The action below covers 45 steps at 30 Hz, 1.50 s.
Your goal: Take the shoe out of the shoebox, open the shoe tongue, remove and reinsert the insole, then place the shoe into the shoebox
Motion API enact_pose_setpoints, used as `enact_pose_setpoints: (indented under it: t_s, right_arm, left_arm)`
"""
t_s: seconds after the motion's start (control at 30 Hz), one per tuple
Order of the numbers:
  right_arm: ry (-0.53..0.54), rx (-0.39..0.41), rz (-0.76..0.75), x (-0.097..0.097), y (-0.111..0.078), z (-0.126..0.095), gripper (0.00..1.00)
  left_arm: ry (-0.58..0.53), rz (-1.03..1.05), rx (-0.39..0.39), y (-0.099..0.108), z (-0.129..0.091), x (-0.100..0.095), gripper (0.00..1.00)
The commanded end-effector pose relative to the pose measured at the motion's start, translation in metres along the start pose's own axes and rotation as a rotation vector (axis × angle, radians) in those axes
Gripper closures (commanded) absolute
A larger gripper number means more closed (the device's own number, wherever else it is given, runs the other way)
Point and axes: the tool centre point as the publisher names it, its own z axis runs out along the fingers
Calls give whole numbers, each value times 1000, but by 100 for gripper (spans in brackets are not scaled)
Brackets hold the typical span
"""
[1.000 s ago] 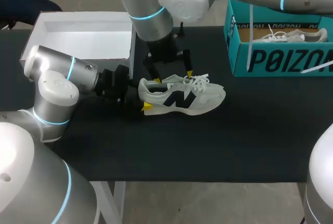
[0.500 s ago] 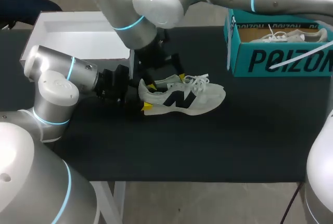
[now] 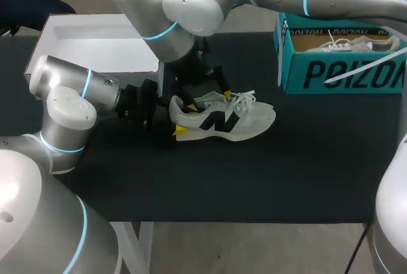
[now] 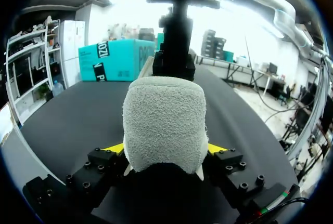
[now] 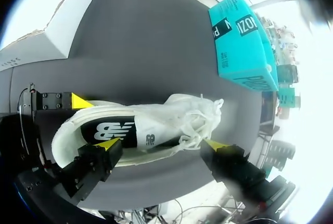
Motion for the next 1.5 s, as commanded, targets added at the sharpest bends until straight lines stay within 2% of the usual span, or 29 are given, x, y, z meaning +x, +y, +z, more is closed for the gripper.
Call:
enact_pose_setpoints:
  t_s: [0.03, 0.37, 0.73, 1.0, 1.1, 1.37, 1.4, 1.43, 1.47, 1.5]
  right_arm:
    - [-12, 12, -9, 6, 5, 5, 0]
    - [-32, 41, 7, -3, 7, 20, 0]
    - [-55, 44, 59, -31, 8, 18, 0]
    - [-43, 54, 103, -45, 10, 20, 0]
    - [-8, 57, 134, -51, 12, 17, 0]
    - [25, 52, 152, -47, 19, 11, 0]
    - [26, 52, 152, -46, 19, 11, 8]
    - [26, 52, 153, -45, 20, 12, 31]
    - [26, 54, 154, -44, 20, 13, 45]
    - [25, 58, 158, -44, 20, 14, 52]
  left_arm:
    - [1, -1, -4, 0, 2, 0, 100]
    - [1, -1, -4, 0, 2, 0, 100]
    - [1, -1, -4, 0, 2, 0, 100]
    - [1, -1, -4, 0, 2, 0, 100]
    - [1, -1, -4, 0, 2, 0, 100]
    - [1, -1, -4, 0, 2, 0, 100]
    - [1, -1, -4, 0, 2, 0, 100]
    - [1, -1, -4, 0, 2, 0, 100]
    - [1, -1, -4, 0, 2, 0, 100]
    - [1, -1, -4, 0, 2, 0, 100]
